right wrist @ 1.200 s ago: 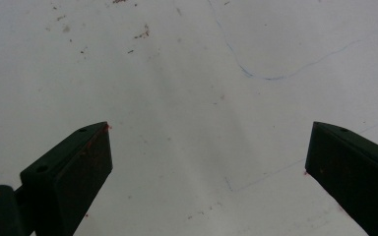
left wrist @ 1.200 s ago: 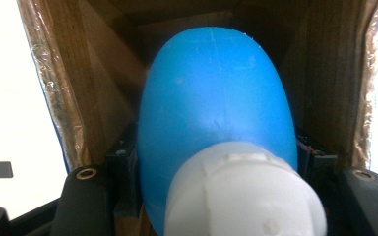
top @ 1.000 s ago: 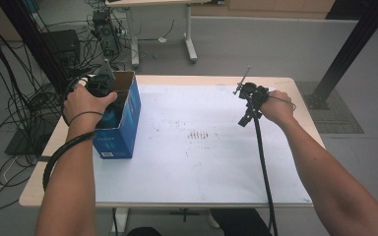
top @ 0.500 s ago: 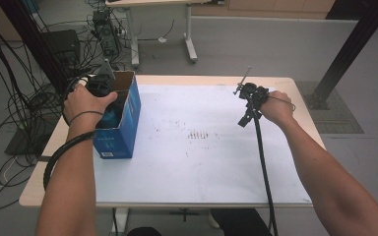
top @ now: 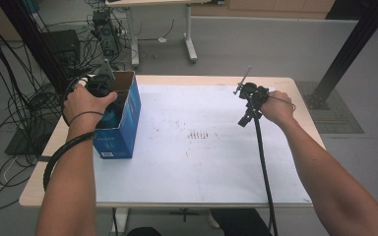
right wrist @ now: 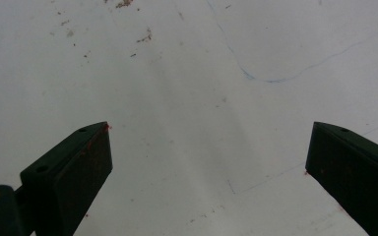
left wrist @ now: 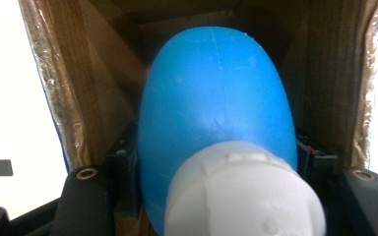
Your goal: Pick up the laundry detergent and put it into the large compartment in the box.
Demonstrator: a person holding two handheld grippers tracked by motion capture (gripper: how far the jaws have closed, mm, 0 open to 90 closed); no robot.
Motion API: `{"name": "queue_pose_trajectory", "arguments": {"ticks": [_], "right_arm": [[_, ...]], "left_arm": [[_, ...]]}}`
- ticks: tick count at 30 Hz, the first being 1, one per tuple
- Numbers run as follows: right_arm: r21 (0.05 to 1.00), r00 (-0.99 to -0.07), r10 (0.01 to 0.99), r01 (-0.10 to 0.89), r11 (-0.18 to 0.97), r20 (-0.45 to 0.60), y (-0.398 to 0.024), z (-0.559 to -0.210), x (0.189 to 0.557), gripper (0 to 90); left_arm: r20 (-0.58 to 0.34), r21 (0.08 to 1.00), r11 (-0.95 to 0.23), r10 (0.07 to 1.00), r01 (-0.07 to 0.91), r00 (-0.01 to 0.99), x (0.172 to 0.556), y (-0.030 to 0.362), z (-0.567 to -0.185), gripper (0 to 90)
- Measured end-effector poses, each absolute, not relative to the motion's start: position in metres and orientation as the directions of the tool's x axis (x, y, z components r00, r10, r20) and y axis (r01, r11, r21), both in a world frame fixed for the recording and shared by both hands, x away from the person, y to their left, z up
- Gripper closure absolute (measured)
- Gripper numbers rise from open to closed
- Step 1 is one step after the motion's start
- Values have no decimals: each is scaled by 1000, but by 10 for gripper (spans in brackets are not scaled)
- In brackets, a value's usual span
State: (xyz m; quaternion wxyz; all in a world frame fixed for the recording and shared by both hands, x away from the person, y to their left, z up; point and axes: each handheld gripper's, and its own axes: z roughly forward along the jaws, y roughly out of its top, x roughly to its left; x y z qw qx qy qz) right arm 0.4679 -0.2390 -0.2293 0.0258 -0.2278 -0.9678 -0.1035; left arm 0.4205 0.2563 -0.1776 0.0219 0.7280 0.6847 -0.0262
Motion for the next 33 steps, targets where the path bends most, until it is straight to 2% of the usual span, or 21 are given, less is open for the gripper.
{"name": "queue_pose_trajectory", "arguments": {"ticks": [27,33], "right_arm": [[185,-894,436,447,875,103,-238,-231,468,37],[186,-897,431,443,877,100,-237,-230,468,37]], "left_arm": [[-71,23,-43,996,999,44,415,257,-176,370],[-62,27,-38,997,999,39,414,256,-169,304]]}}
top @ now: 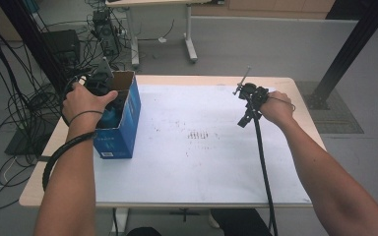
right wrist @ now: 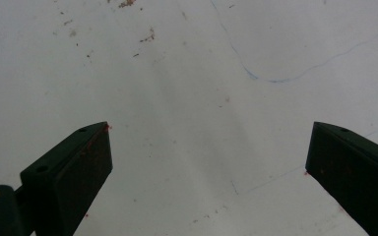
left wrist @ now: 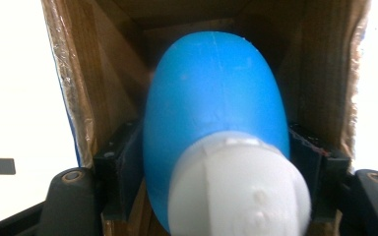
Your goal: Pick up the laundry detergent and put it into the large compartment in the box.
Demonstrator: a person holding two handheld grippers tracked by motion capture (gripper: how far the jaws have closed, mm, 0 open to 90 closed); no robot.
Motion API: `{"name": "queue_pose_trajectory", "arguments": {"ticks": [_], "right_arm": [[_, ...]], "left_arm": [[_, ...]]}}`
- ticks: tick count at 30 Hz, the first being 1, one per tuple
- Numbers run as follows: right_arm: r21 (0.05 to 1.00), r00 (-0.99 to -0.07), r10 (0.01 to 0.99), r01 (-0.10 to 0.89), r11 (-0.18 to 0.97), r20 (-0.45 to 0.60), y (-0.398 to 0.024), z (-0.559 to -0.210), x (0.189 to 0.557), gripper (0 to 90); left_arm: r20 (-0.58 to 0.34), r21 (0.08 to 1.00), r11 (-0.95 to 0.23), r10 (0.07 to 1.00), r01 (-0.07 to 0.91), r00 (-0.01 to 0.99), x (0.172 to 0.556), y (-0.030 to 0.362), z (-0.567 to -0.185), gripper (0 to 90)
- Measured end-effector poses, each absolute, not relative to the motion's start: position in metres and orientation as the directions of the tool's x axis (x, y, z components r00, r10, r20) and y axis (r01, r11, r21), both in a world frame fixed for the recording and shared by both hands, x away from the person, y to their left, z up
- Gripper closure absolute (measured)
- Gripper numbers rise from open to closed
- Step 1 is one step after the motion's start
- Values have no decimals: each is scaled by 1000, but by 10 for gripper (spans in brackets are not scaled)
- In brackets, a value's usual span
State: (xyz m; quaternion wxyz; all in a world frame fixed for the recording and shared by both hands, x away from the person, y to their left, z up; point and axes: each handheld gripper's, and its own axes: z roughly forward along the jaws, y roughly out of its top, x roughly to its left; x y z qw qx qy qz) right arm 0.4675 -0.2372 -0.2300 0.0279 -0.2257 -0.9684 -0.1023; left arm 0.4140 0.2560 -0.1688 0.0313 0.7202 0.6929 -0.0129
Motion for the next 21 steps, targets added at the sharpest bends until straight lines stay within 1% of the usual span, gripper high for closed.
{"name": "queue_pose_trajectory", "arguments": {"ticks": [8,10,21], "right_arm": [[186,-900,424,436,880,104,-234,-230,467,38],[185,-899,426,437,880,98,-234,-228,466,37],[185,-902,422,432,883,94,-232,-226,464,38]], "left_arm": [[-51,33,-39,998,999,40,411,252,-164,268],[-51,34,-43,998,998,44,411,251,-161,240],[-27,53,-61,998,997,63,406,245,-137,227]]}}
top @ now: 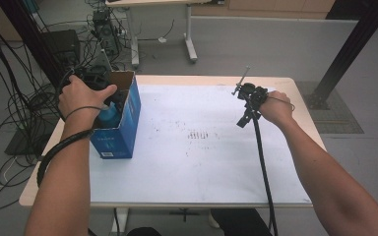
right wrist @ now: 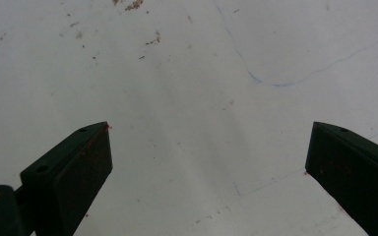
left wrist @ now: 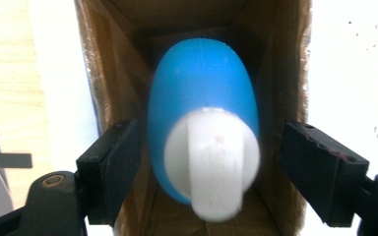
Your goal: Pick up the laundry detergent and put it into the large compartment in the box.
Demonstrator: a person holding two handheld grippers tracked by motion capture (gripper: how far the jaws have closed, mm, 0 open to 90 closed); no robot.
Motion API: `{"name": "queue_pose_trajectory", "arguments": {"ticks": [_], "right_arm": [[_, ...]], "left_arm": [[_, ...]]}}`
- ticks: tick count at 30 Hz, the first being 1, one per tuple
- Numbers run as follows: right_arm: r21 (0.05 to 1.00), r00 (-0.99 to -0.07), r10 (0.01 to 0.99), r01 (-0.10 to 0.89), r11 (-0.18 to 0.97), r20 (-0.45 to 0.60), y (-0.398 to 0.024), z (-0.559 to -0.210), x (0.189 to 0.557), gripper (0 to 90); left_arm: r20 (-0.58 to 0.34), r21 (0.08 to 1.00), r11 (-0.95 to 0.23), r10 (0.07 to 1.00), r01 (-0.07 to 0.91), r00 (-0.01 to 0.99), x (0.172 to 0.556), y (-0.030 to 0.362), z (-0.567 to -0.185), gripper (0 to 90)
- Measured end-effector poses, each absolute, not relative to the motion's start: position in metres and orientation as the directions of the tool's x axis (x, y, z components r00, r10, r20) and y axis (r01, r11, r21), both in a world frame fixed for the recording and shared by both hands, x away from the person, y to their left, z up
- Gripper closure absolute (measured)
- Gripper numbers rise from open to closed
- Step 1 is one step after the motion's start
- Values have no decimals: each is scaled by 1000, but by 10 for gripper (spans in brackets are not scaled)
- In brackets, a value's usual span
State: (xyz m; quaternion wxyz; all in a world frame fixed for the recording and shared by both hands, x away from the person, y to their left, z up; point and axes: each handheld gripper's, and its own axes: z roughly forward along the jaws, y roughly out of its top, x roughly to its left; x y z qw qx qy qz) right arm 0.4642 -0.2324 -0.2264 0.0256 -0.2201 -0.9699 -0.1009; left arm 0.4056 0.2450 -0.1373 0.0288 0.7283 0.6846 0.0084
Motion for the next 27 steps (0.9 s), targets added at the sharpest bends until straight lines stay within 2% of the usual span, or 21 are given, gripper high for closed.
{"name": "queue_pose_trajectory", "arguments": {"ticks": [5,14,20,27], "right_arm": [[185,-906,415,423,887,83,-231,-224,463,37],[192,-902,422,431,881,88,-236,-223,462,37],[196,-899,428,437,878,89,-238,-222,461,37],[198,-900,427,436,878,87,-239,-221,460,37]], "left_arm": [[-35,67,-79,996,995,82,403,241,-121,187],[-45,77,-97,994,992,100,397,238,-96,59],[-32,65,-100,994,993,103,393,234,-83,54],[-56,61,-103,993,993,106,388,233,-75,54]]}}
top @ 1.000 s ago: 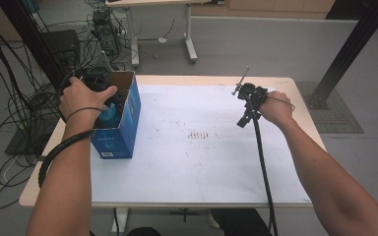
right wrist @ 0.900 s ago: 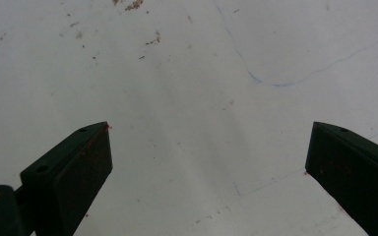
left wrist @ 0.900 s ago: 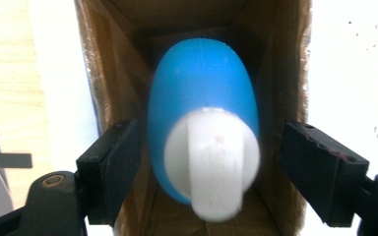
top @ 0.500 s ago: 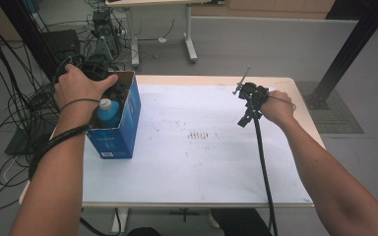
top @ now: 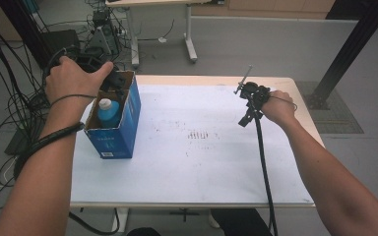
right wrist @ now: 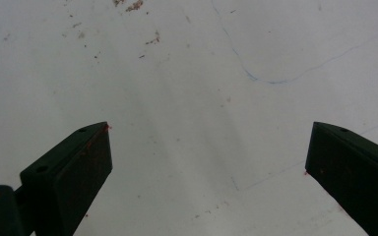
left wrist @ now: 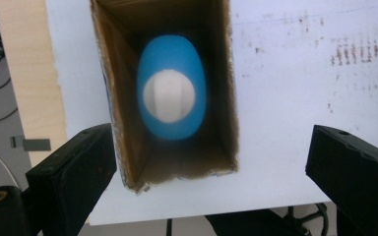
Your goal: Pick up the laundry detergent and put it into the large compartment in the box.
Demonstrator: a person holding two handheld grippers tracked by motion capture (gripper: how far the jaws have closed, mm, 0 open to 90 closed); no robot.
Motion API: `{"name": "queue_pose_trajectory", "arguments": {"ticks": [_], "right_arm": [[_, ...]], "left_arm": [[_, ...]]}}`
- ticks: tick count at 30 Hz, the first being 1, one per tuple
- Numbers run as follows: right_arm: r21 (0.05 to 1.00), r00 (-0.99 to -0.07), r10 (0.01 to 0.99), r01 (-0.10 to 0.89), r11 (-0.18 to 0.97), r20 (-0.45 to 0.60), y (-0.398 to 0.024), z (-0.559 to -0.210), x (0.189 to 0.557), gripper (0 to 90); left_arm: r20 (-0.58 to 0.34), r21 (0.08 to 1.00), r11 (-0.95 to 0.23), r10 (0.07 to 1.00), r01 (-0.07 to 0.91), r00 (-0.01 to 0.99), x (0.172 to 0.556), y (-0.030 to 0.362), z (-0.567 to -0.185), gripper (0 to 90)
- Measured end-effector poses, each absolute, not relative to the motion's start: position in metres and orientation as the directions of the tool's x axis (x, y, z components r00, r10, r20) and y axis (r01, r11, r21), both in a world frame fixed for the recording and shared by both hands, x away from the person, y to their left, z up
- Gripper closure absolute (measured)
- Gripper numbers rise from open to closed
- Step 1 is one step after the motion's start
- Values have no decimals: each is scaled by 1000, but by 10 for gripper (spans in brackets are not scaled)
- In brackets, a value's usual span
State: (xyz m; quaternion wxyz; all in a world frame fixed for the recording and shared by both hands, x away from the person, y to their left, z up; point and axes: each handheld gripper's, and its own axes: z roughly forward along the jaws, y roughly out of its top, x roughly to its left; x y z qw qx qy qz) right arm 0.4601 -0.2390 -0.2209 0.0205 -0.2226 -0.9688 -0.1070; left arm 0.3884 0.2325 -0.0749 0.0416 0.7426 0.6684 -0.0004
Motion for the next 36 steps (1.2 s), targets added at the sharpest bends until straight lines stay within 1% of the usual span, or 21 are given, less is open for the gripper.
{"name": "queue_pose_trajectory", "arguments": {"ticks": [9,13,17,22,24,28,31,34,36], "right_arm": [[194,-903,423,431,882,82,-237,-220,460,37],[195,-903,422,430,882,84,-237,-219,460,37],[195,-904,420,427,883,80,-236,-219,460,36],[197,-907,414,420,886,75,-234,-217,458,37],[201,-908,412,419,885,77,-234,-216,458,38],[208,-911,406,412,887,72,-234,-213,457,37],[210,-911,405,411,887,72,-233,-212,456,37],[211,-912,405,411,887,73,-233,-212,456,37],[210,-911,406,412,886,75,-233,-212,456,38]], "left_arm": [[-95,43,-144,985,989,147,384,218,-77,54],[-125,33,-201,971,979,204,383,201,-77,54],[-147,0,-268,953,963,265,384,177,-76,53],[-183,10,-342,923,940,338,378,150,-73,53],[-201,13,-364,911,931,359,376,140,-72,53],[-201,7,-390,902,921,383,374,124,-74,54],[-219,10,-415,887,910,407,373,114,-79,53],[-213,0,-443,876,897,433,372,100,-83,53],[-228,-1,-458,865,889,446,372,94,-85,53]]}}
